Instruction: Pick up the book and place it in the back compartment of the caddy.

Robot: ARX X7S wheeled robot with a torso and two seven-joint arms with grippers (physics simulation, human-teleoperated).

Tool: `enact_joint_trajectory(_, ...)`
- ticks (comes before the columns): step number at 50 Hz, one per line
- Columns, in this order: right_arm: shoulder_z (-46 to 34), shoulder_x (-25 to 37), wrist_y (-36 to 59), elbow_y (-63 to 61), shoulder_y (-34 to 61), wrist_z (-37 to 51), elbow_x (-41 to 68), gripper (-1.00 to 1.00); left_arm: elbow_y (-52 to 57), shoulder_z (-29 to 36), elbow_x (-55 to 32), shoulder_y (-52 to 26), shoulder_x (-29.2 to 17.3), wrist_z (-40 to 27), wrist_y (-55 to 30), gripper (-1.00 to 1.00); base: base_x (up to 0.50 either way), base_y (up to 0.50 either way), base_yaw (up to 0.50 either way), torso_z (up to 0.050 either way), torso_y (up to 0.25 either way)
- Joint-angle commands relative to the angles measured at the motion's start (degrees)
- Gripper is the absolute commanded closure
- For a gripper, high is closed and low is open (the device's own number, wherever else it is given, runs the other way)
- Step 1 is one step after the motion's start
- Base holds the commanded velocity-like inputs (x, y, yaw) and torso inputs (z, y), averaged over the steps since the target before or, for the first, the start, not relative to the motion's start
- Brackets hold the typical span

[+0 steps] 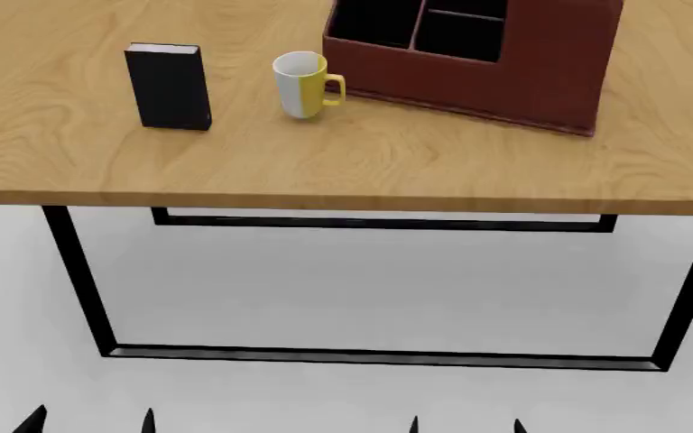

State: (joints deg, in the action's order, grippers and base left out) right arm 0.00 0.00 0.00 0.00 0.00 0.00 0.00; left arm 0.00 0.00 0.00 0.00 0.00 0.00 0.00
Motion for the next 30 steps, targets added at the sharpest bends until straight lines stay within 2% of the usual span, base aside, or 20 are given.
enact_joint_trajectory(1, -0.7, 0.5, 0.0, 0.0, 0.0, 0.7, 0.5, -1.00, 0.6, 8.7, -7.3, 0.0, -7.4, -8.7, 0.0, -1.00, 0.00, 0.00, 0.00, 0.000, 0.000)
enact_joint_trajectory(12, -3.3, 2.3, 0.9, -0.1, 0.0, 3.1, 1.6, -1.00, -0.1, 9.4, -6.9, 0.0, -8.0, -8.7, 3.8, -1.00, 0.00, 0.00, 0.00, 0.000, 0.000)
enact_joint_trajectory(18, -4.5, 2.9, 0.8, 0.1, 0.2, 3.9, 1.8, -1.00, 0.2, 9.1, -8.3, 0.1, -8.3, -8.8, 3.1, -1.00, 0.00, 0.00, 0.00, 0.000, 0.000)
enact_joint_trajectory(30, -6.2, 3.9, 1.6, -0.8, 0.7, 5.2, 2.5, -1.00, 0.3, 9.9, -7.7, -0.1, -9.0, -9.3, 3.6, -1.00, 0.00, 0.00, 0.00, 0.047, 0.000)
